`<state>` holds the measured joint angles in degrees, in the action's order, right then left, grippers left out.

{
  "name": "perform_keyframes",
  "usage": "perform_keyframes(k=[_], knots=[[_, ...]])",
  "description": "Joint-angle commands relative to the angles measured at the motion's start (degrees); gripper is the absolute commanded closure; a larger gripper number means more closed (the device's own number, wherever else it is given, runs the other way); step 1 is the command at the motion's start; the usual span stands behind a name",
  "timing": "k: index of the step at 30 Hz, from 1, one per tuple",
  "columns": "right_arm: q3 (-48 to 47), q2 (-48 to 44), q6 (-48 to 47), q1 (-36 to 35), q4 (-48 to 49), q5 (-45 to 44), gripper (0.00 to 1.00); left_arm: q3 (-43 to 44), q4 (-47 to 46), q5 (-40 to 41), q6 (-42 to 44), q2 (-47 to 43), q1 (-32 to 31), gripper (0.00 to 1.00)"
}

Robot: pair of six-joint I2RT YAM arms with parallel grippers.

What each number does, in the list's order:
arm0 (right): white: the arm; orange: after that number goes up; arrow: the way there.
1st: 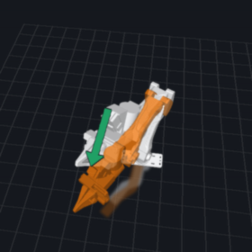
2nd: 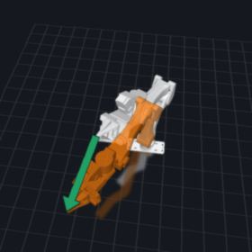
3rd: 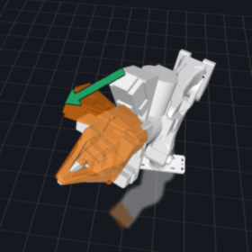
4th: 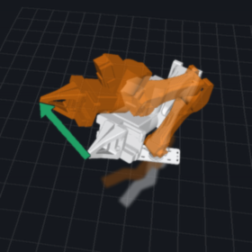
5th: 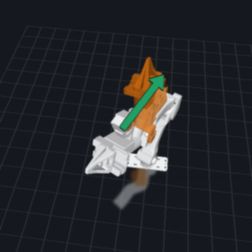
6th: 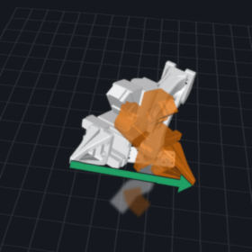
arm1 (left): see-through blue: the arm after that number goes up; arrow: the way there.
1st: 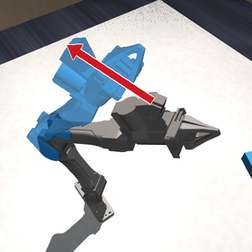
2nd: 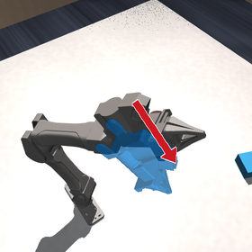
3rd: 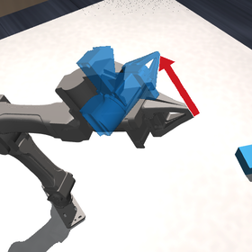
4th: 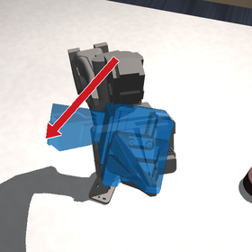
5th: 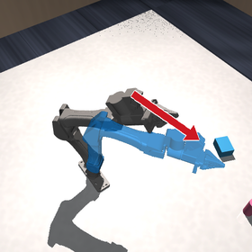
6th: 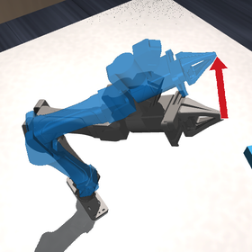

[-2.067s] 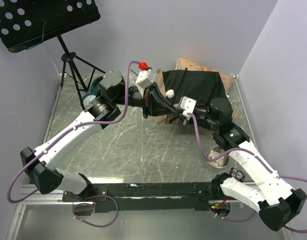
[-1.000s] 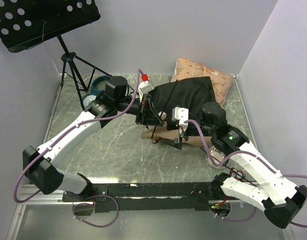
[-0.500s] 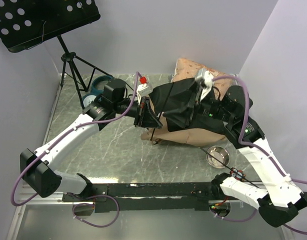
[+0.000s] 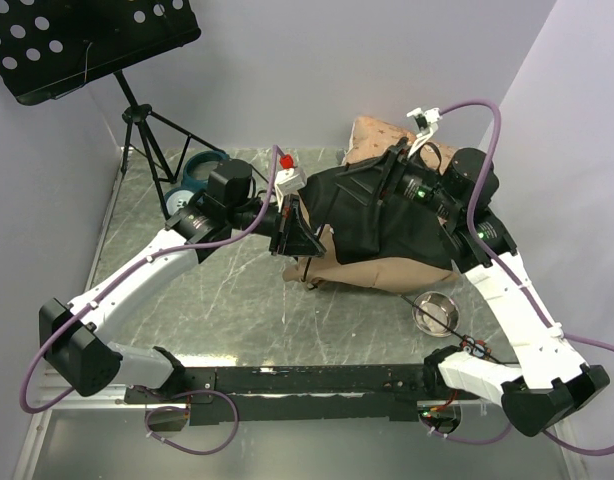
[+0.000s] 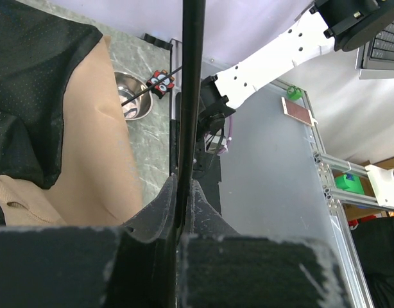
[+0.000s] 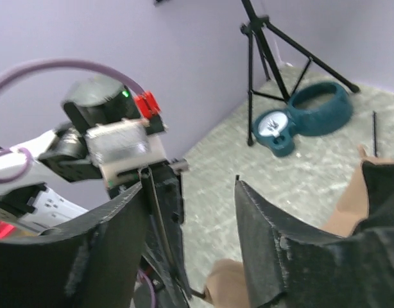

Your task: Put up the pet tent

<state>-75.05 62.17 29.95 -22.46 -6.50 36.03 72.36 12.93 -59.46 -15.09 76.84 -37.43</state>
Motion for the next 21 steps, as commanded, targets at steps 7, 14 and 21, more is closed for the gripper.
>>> perform_keyframes(k=[7, 14, 21], knots=[[-5.37, 1.9, 5.99, 1.19, 8.0, 3.52, 1.0, 0.06, 5.62, 0.67, -1.34, -0.11, -0.36, 0.99], [-1.6, 1.28, 7.48, 1.71, 9.31, 5.28, 1.0, 6.82, 2.9, 1.27, -4.15, -1.69, 2.53, 0.08], [0.16, 1.46, 9.68, 1.98, 10.98, 6.86, 1.0, 1.47, -24.59, 10.94, -20.23, -7.05, 3.42, 0.0]])
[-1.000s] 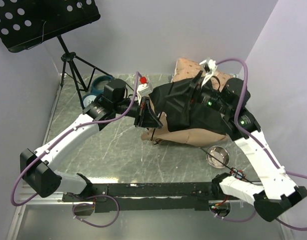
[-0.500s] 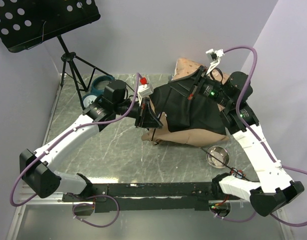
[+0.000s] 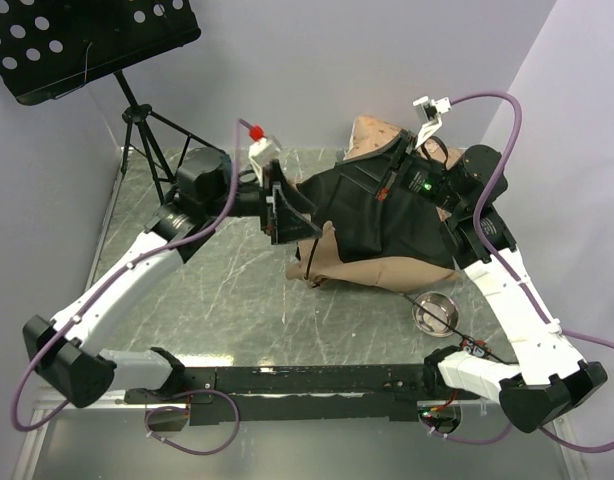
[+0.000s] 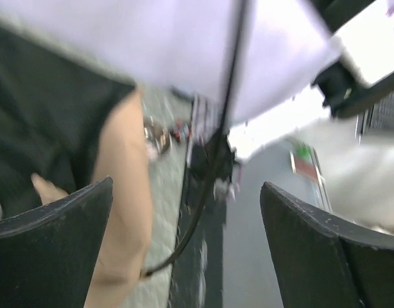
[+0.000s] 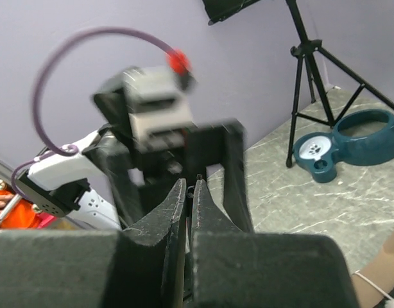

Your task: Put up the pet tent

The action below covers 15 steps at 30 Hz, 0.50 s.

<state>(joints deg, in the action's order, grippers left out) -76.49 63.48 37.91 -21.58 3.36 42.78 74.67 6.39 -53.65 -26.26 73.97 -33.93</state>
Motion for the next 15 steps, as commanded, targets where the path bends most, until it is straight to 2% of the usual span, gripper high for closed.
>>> perform_keyframes(k=[1, 3, 4, 8, 10, 15], knots=[[1.95, 0.32, 2.08, 1.11, 1.39, 0.11, 1.0, -0.32, -19.3, 5.22, -9.85, -3.84, 0.01, 0.0], [2.48, 0.33, 2.26, 1.11, 1.83, 0.28, 1.0, 1.52, -21.15, 3.3, -9.77, -2.09, 0.01, 0.0], [2.75, 0.24, 2.43, 1.02, 2.09, 0.37, 1.0, 2.14, -22.64, 1.98, -10.3, -0.86, 0.09, 0.04], [3.45, 0.33, 3.57, 1.11, 3.23, 0.81, 1.0, 3.28, -30.03, 0.3, -18.98, 2.57, 0.09, 0.27], [3.63, 0.33, 3.66, 1.11, 3.32, 1.07, 1.0, 4.25, -29.51, 0.82, -19.62, 3.72, 0.09, 0.34], [5.21, -0.38, 4.1, 1.11, 4.11, 1.16, 1.0, 6.36, -28.71, 1.53, -20.93, 6.26, 0.01, 0.43]])
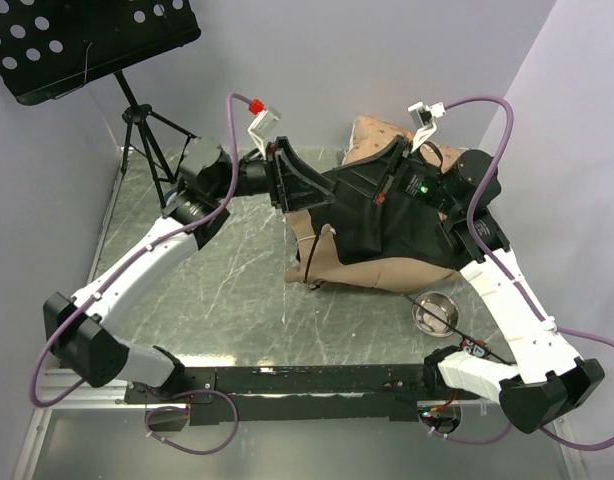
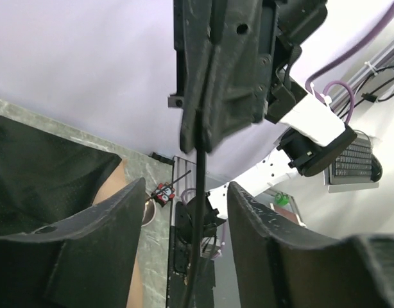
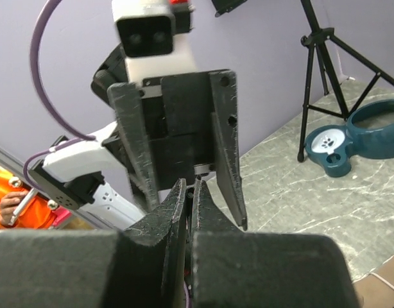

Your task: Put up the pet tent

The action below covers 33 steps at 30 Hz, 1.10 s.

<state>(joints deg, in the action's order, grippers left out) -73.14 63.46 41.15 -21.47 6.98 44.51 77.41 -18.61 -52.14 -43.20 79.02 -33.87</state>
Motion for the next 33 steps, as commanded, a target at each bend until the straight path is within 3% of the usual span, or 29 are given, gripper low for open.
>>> perform_keyframes(k=[1, 9, 13, 19, 24, 26, 28, 30, 31, 32, 33], knots=[[2.21, -0.44, 0.87, 1.0, 0.49, -0.65, 1.0, 3.45, -5.63, -0.41, -5.3, 1.66, -0.06, 0.45], [2.66, -0.36, 1.22, 1.0, 1.19, -0.66, 1.0, 4.42, -8.46, -1.65, -8.57, 3.68, -1.02, 0.61], [2.66, -0.27, 1.39, 0.91, 1.45, -0.65, 1.0, 3.19, -8.63, -1.82, -8.91, 3.51, -1.55, 0.75], [2.92, -0.36, 1.74, 0.91, 1.89, -0.74, 1.0, 2.14, -7.23, -2.44, -8.48, 3.15, -1.55, 0.72], [2.83, -0.53, 1.48, 1.0, 1.54, -0.92, 1.0, 0.99, -8.72, -3.58, -10.23, 3.59, -1.64, 0.87], [2.66, -0.53, 1.31, 1.0, 1.37, -0.66, 1.0, 0.47, -9.16, -4.11, -10.85, 3.59, -1.64, 0.98], [2.31, -0.53, 0.7, 1.0, 0.84, 0.31, 0.98, 0.29, -8.29, -3.85, -11.12, 3.33, -1.55, 0.99], [1.6, -0.88, -1.15, 1.61, -1.52, 1.71, 0.63, 0.2, -7.14, -3.24, -11.2, 2.89, -1.12, 0.99], [1.43, -1.49, -2.11, 2.48, -2.93, 2.41, 0.39, 0.03, -7.23, -3.06, -11.29, 2.63, -0.68, 0.99], [1.34, -2.11, -2.91, 3.45, -4.59, 2.86, 0.25, 0.03, -6.88, -3.14, -10.86, 2.28, -0.41, 0.99], [1.42, -2.72, -3.96, 4.76, -6.09, 3.38, 0.2, 0.2, -6.18, -3.06, -10.59, 2.28, -0.15, 0.99]])
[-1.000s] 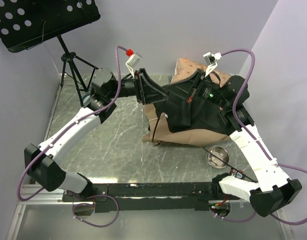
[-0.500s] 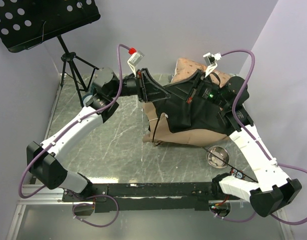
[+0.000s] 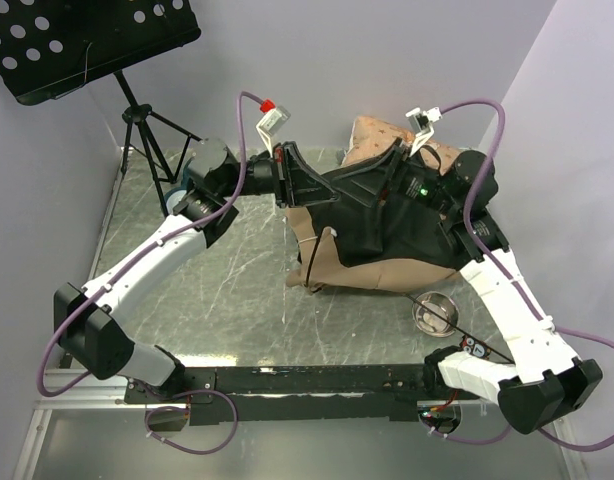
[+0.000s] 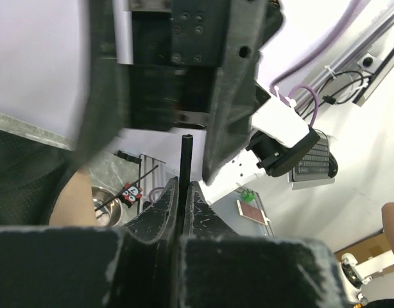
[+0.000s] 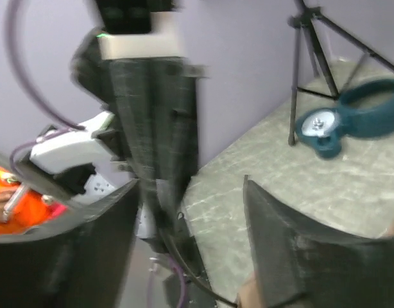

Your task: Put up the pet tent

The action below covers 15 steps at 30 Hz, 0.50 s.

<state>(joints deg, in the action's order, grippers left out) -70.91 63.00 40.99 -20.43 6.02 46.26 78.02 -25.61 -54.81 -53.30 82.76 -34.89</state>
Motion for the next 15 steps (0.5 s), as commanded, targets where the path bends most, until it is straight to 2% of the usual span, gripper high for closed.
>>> perform_keyframes(k=[1, 6, 10, 15], knots=[[-0.63, -2.71, -5.03, 5.12, -7.23, 2.6, 0.16, -0.5, 1.26, -0.39, -0.32, -1.55, 0.97, 0.99], [4.37, -5.25, -9.52, 9.78, -16.03, 5.51, 0.12, -0.32, 0.12, -1.53, -1.28, -1.55, 1.06, 0.99], [8.07, -2.9, -16.98, 10.32, -17.27, 8.84, 0.11, 0.21, -0.05, -2.23, -1.63, -1.37, 1.06, 0.99], [5.71, 5.36, -38.32, 10.58, -28.5, 14.21, 0.1, 0.64, 2.05, -2.41, 0.21, -1.81, 1.06, 0.99]])
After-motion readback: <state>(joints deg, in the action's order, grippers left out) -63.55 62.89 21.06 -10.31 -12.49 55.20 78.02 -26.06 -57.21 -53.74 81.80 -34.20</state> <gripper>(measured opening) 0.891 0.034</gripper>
